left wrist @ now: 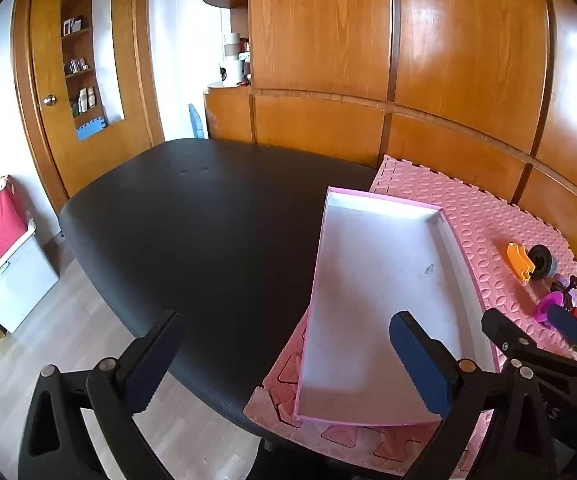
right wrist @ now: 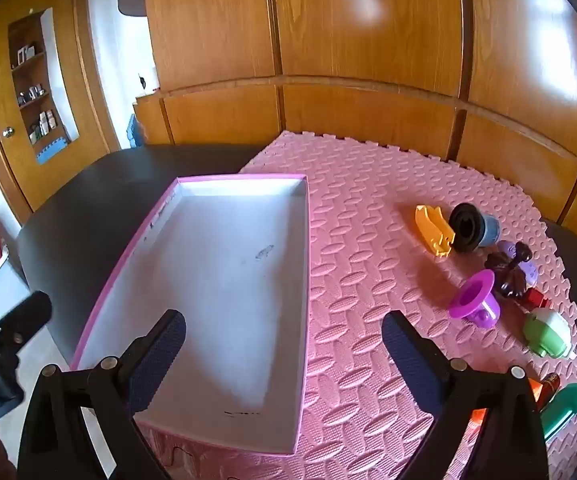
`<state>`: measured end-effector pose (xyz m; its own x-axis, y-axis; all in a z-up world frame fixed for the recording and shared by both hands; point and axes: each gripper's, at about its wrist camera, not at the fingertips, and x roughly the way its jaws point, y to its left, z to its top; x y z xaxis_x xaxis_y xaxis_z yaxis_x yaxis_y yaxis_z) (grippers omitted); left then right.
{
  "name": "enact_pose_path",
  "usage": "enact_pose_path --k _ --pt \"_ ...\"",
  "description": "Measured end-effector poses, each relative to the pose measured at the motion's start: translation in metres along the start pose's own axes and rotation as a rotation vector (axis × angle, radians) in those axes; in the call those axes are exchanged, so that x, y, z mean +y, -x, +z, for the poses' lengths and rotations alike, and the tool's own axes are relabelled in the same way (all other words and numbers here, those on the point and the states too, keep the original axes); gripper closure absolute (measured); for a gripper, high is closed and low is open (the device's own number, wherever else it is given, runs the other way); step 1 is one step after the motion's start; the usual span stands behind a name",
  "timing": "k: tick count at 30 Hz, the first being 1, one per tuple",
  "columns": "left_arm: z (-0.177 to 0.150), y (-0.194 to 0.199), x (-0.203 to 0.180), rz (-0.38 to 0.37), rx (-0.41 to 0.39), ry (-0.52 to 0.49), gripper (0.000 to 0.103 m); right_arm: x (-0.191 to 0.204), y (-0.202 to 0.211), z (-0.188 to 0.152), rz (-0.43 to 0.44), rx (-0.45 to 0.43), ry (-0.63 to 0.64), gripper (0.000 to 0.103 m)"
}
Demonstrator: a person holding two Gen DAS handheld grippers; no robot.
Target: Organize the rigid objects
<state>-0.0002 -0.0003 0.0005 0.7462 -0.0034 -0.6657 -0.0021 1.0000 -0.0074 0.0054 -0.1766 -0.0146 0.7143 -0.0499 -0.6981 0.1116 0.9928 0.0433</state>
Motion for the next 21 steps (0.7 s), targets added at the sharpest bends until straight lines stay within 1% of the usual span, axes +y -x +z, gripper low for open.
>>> enact_pose_path --k 3,4,5,6,7,8,10,17,21 --pt "0.001 0.002 0.0 -0.003 -0.022 -0.017 0.0 -0.001 -0.003 -0.003 -0.001 0.009 0.013 0.003" --pt "-0.001 -0.003 -0.001 0.004 -0.018 -0.024 0.0 -0.001 -0.004 -0.004 -0.001 0.011 0.02 0.003" --pt "-0.001 -0.002 0.0 0.001 -0.023 -0.015 0.0 0.004 -0.004 0.002 -0.015 0.013 0.037 0.003" --pt "-0.003 0.0 0.004 -0.002 -0.027 0.001 0.0 0.006 0.004 0.0 -0.018 -0.017 0.046 0.003" --pt "-0.004 0.001 0.007 -0.003 -0.03 -0.001 0.0 0.007 0.005 0.0 -0.023 -0.023 0.055 0.003" --pt "-0.003 0.001 0.008 -0.001 -0.025 -0.001 0.0 0.012 0.007 0.0 -0.038 -0.021 0.07 0.003" --pt "-0.002 -0.001 0.002 0.018 -0.022 -0.011 0.0 0.013 0.009 0.001 -0.031 -0.03 0.067 0.003" --pt "-0.003 0.003 0.001 0.024 -0.046 -0.029 0.0 0.011 0.015 -0.003 -0.019 -0.073 0.072 0.003" --pt "-0.004 0.005 0.0 0.023 -0.055 -0.036 0.0 0.01 0.017 -0.002 -0.021 -0.083 0.075 0.003"
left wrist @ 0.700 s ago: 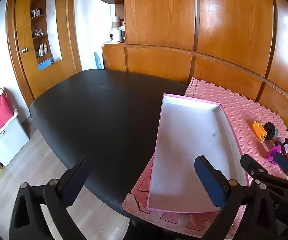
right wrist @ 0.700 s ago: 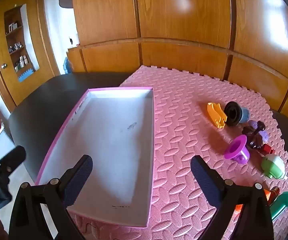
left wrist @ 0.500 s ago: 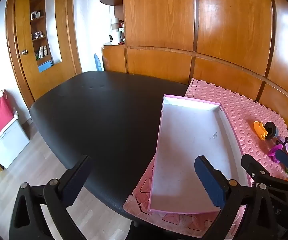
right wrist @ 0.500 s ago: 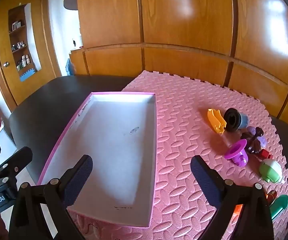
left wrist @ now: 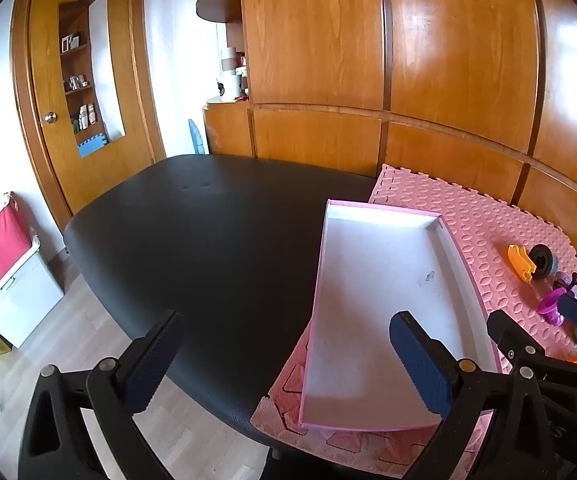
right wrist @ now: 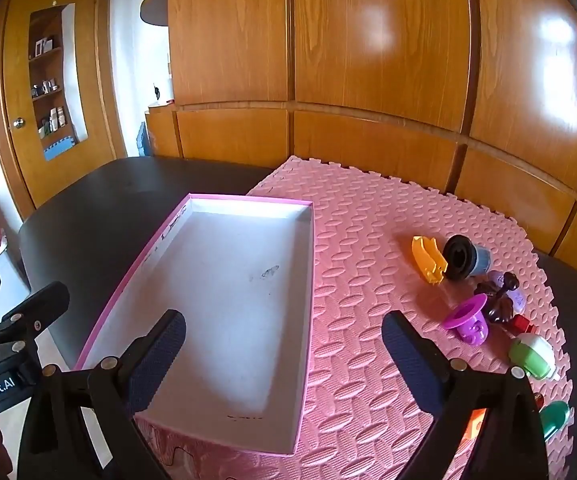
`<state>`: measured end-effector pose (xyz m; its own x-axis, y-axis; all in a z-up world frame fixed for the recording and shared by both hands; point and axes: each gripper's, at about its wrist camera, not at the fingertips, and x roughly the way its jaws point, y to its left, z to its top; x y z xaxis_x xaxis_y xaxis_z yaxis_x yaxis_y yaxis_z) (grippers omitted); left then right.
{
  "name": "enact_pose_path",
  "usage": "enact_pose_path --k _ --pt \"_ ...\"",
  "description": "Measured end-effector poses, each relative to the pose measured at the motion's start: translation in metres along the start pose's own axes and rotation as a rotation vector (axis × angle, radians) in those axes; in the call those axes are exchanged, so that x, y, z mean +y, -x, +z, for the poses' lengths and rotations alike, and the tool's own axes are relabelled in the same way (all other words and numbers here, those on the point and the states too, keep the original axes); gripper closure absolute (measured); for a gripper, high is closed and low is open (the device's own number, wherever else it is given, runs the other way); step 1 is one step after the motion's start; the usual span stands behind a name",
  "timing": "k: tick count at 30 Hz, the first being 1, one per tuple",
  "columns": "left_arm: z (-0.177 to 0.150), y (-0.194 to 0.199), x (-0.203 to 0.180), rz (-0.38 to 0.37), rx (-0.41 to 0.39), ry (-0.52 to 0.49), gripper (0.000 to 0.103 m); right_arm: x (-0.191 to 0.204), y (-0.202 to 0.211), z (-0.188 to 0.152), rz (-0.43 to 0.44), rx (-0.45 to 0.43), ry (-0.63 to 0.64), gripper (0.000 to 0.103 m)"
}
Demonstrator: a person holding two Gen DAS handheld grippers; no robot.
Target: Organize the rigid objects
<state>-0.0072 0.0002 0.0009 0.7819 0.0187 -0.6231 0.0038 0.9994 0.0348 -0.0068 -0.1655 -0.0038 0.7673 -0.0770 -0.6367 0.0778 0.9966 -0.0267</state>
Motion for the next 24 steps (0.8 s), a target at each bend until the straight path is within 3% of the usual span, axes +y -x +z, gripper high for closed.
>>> enact_pose_path --k 24 --pt "-0.001 0.0 -0.011 0.006 0.005 -0.056 0.0 -0.023 -0.001 0.0 -0.042 -0.008 -0.036 0.003"
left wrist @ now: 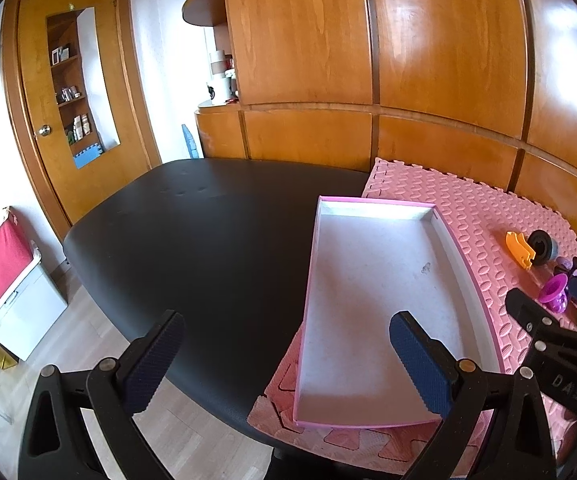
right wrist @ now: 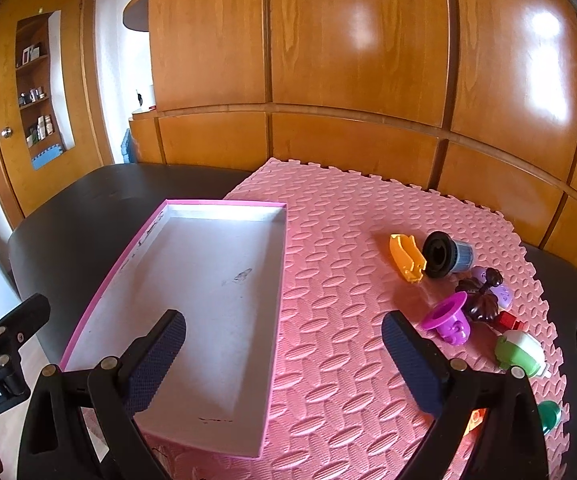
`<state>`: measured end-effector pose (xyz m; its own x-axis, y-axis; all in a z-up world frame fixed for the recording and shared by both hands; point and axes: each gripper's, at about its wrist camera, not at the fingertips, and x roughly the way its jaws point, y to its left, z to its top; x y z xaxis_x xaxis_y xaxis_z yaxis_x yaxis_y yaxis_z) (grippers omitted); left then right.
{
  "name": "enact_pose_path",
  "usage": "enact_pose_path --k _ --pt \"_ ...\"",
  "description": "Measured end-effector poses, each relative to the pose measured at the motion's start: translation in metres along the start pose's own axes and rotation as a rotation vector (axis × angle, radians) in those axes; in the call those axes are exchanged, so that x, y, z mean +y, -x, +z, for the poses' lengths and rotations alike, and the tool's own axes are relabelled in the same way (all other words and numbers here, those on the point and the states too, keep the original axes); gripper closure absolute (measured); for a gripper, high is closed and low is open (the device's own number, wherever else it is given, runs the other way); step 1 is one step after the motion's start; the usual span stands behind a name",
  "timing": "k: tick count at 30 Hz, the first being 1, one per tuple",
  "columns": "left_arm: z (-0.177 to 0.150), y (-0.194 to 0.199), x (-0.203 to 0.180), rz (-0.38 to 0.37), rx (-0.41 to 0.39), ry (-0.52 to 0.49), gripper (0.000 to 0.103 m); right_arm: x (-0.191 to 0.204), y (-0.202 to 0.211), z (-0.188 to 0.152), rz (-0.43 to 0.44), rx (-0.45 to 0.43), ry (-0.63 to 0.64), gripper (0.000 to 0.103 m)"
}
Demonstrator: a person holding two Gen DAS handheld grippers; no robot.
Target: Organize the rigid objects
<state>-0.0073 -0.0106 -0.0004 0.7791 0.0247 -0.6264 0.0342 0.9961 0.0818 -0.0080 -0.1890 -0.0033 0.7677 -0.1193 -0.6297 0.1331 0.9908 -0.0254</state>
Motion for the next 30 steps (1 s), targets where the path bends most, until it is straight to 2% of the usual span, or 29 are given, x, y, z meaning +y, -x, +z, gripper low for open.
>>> enact_pose_path --k 3,8,14,22,26,30 --pt "0.001 -0.001 -0.003 -0.018 0.008 -0.013 0.0 -0.007 0.001 0.0 -0.011 -0.002 -0.009 0.003" --pt "0.002 -0.004 -0.01 -0.147 0.045 -0.016 0.0 -0.017 -0.001 0.0 -0.034 0.004 -0.005 0.003" --pt "0.008 -0.003 -0.038 -0.246 0.051 -0.086 0.0 -0.051 0.002 0.002 -0.091 0.003 -0.03 0.003" --pt "0.012 0.002 -0.084 -0.451 0.07 -0.19 0.0 -0.152 0.025 -0.001 -0.204 0.025 -0.164 0.003" --pt "0.015 0.007 -0.118 -0.561 0.074 -0.27 0.0 -0.211 0.04 -0.005 -0.236 0.031 -0.268 0.003" --pt "0.014 0.009 -0.157 -0.648 0.088 -0.34 0.0 -0.251 0.044 -0.018 -0.263 0.036 -0.344 0.003"
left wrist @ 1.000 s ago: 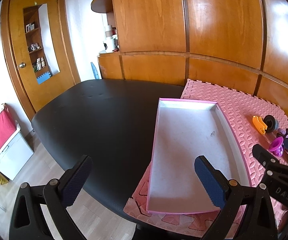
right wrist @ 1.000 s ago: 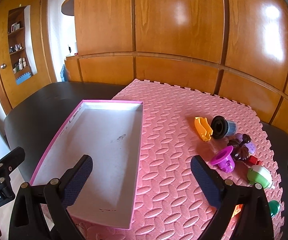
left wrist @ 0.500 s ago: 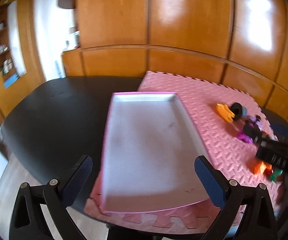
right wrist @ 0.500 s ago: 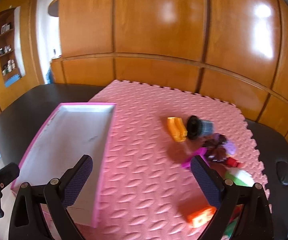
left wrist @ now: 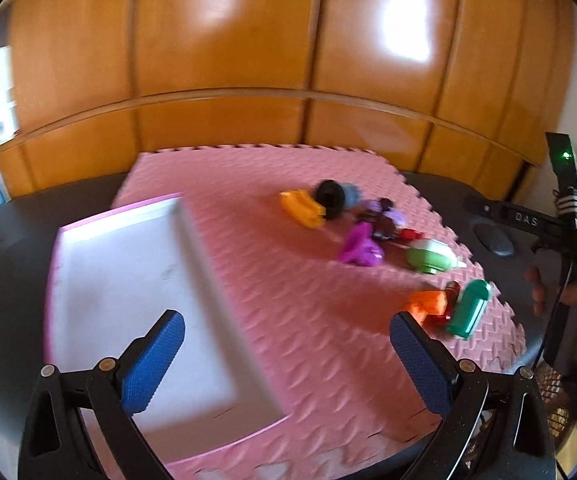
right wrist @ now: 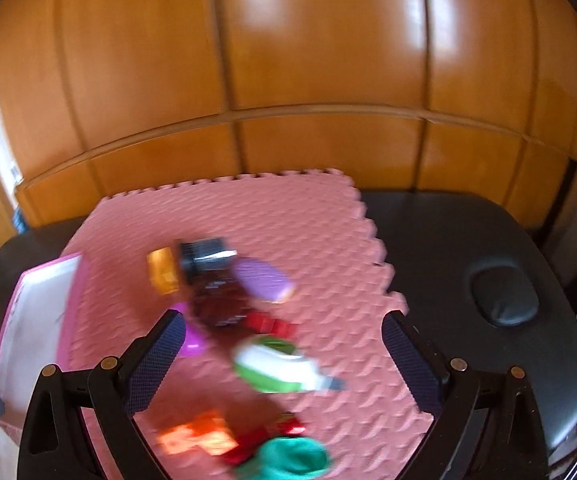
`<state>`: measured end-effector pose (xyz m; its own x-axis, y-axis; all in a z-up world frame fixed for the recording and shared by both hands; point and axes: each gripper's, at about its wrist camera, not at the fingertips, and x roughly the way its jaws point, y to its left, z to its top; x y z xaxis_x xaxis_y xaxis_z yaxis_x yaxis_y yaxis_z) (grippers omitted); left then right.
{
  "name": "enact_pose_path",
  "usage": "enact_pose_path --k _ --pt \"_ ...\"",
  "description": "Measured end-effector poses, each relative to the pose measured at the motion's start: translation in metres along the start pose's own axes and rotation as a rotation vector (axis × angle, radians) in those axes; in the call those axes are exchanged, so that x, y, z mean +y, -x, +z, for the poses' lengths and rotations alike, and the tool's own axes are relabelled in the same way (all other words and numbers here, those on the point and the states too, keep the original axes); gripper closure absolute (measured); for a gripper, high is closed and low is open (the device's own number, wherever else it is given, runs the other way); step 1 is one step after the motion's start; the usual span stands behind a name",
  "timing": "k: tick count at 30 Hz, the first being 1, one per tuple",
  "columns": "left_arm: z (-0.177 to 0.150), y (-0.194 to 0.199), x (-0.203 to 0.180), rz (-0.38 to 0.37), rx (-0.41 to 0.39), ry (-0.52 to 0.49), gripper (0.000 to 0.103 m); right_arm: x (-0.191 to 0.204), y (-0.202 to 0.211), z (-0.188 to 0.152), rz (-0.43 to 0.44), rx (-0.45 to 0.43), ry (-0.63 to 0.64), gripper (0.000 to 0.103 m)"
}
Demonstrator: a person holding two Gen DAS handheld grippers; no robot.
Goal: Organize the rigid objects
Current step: 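Reach the left tool to the orange block stack and grasp it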
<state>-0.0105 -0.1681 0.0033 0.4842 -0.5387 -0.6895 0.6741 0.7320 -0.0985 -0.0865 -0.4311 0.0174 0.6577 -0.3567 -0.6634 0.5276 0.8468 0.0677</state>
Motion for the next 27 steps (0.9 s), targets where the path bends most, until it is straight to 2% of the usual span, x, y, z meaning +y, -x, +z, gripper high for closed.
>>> enact_pose_path --k 2,5,8,13,15,18,24,27 --pt "0.003 -0.014 -0.015 -0.028 0.023 -0.047 0.0 -0.017 -0.006 -0.002 -0.005 0.013 -0.033 0.003" --pt "0.006 -0.04 -0.037 -0.097 0.107 -0.097 0.0 -0.036 -0.014 -0.012 0.008 0.031 -0.086 0.003" --pt "0.004 -0.061 -0.06 -0.08 0.142 -0.173 0.0 -0.046 -0.025 -0.016 0.028 0.066 -0.125 0.003" --pt "0.004 -0.083 -0.082 -0.121 0.192 -0.227 0.001 -0.048 -0.029 -0.016 0.04 0.069 -0.13 0.003" --pt "0.004 -0.093 -0.087 -0.125 0.209 -0.244 0.004 -0.049 -0.03 -0.016 0.051 0.074 -0.138 0.003" --pt "0.003 -0.108 -0.094 -0.133 0.245 -0.281 0.016 -0.047 -0.028 -0.015 0.051 0.068 -0.126 0.003" --pt "0.001 -0.124 -0.102 -0.14 0.285 -0.331 0.017 -0.045 -0.025 -0.013 0.047 0.046 -0.109 0.003" --pt "0.002 -0.132 -0.105 -0.141 0.296 -0.345 0.025 -0.046 -0.024 -0.012 0.048 0.043 -0.115 0.003"
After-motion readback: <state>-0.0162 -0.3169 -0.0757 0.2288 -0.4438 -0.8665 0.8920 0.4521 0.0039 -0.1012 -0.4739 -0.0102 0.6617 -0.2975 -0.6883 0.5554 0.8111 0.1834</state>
